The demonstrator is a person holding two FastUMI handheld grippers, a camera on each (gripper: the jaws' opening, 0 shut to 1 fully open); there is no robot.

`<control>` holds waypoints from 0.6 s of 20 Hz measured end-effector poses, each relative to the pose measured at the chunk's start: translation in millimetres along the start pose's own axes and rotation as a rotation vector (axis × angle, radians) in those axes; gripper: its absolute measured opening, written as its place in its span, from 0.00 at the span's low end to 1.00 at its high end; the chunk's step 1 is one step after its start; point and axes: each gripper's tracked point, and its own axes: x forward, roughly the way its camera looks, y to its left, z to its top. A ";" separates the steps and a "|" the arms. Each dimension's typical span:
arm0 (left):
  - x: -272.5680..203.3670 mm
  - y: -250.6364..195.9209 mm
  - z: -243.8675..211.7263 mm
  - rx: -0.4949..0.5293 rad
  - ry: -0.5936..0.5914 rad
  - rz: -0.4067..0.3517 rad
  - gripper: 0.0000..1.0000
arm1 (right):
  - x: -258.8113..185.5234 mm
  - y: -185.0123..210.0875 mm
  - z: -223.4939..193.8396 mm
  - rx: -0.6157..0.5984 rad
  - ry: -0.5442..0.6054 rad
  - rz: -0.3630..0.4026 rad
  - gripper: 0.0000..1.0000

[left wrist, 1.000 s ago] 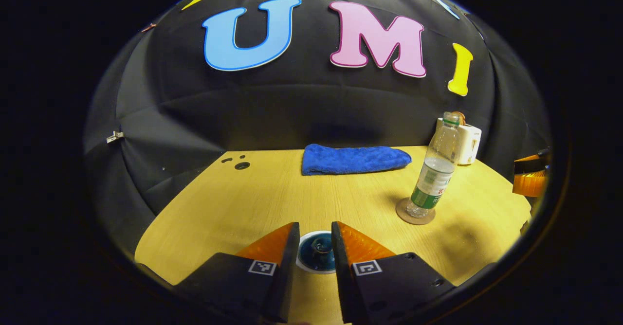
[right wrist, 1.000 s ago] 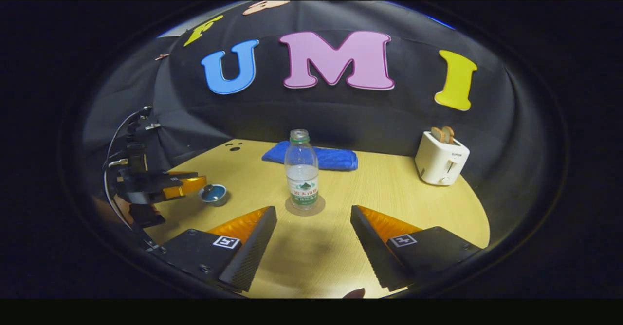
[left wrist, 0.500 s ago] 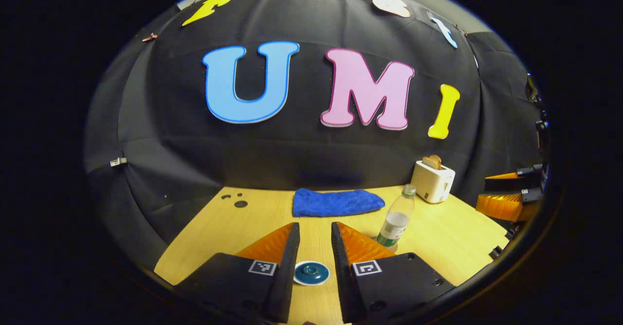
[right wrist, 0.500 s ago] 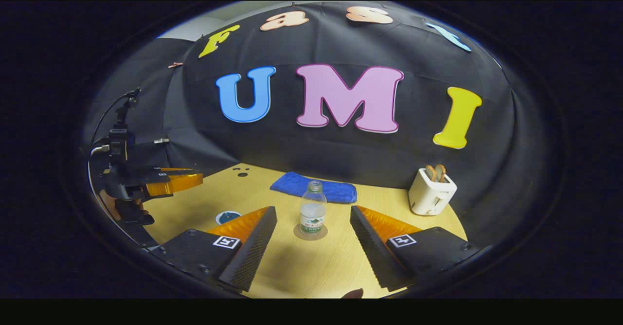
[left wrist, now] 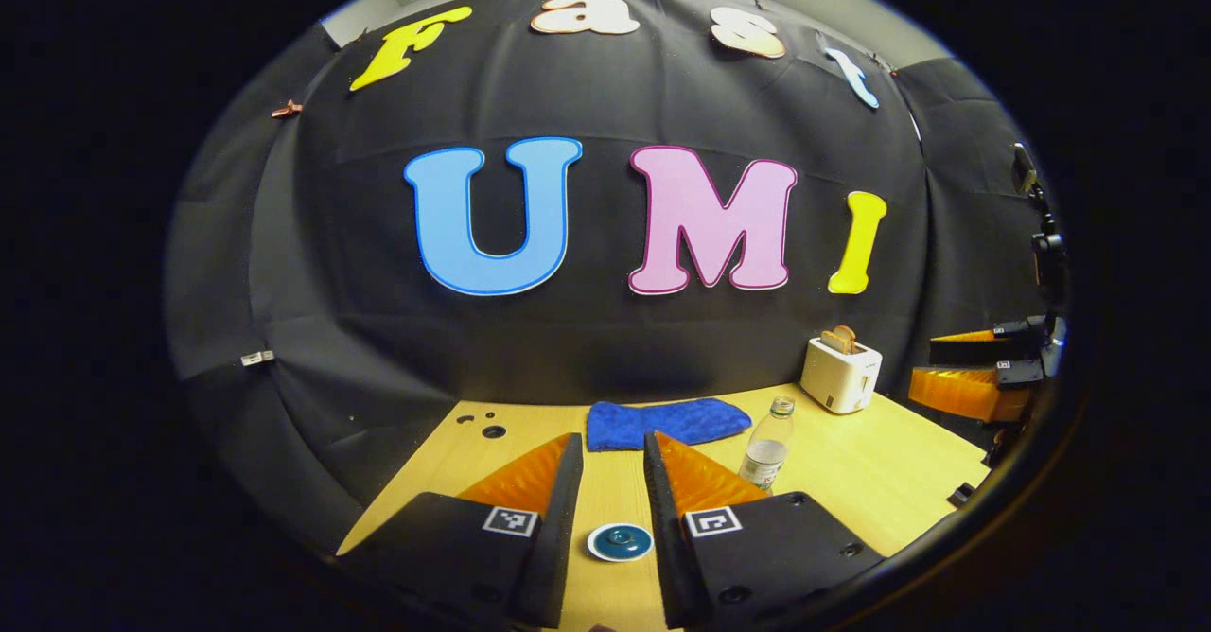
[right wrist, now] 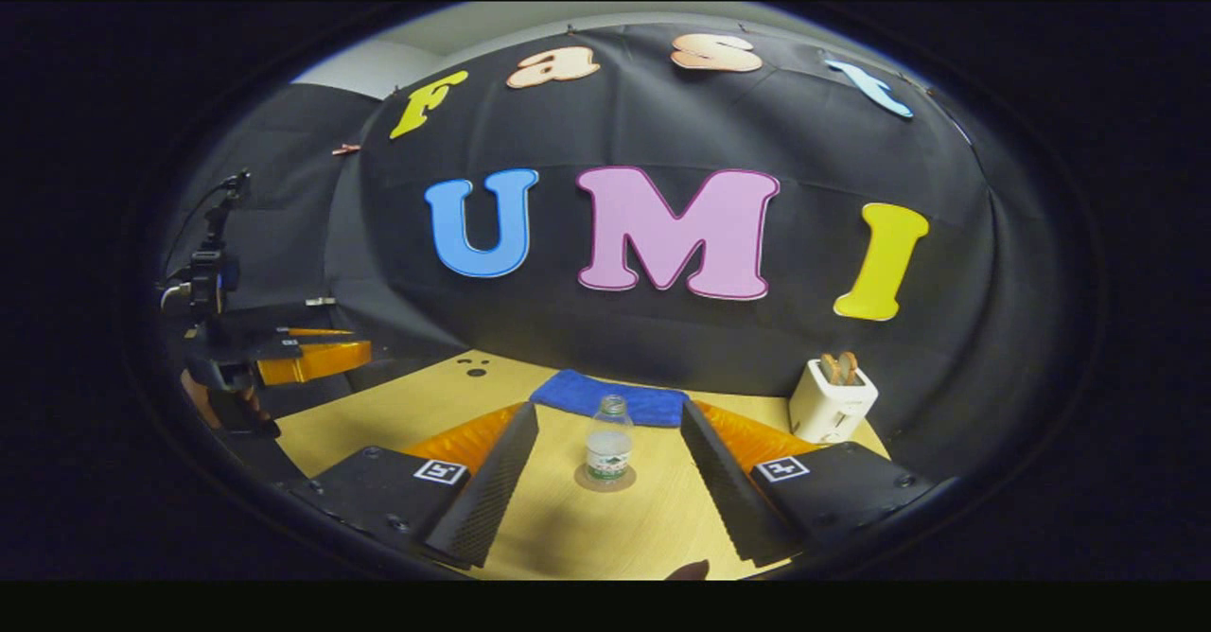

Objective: Open the teacup lid with one hand, grasp the water bottle and pour water into the teacup with the other hand; after pouring, place the water bottle on the coaster and then close the teacup lid.

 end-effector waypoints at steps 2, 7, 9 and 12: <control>-4.2 -7.0 -3.1 -0.010 0.011 0.000 0.42 | 2.7 -2.7 -3.0 -0.021 0.015 0.005 0.94; -11.3 -18.9 -6.1 -0.005 0.017 0.009 0.42 | 5.0 -3.2 -3.9 -0.022 0.029 0.023 0.95; -12.8 -20.5 -6.4 -0.007 0.021 0.005 0.42 | 3.0 -3.3 -1.9 -0.015 0.018 0.015 0.95; -11.4 -20.0 -6.2 -0.006 0.021 -0.002 0.46 | -0.3 -0.5 -6.2 -0.020 0.019 0.012 0.95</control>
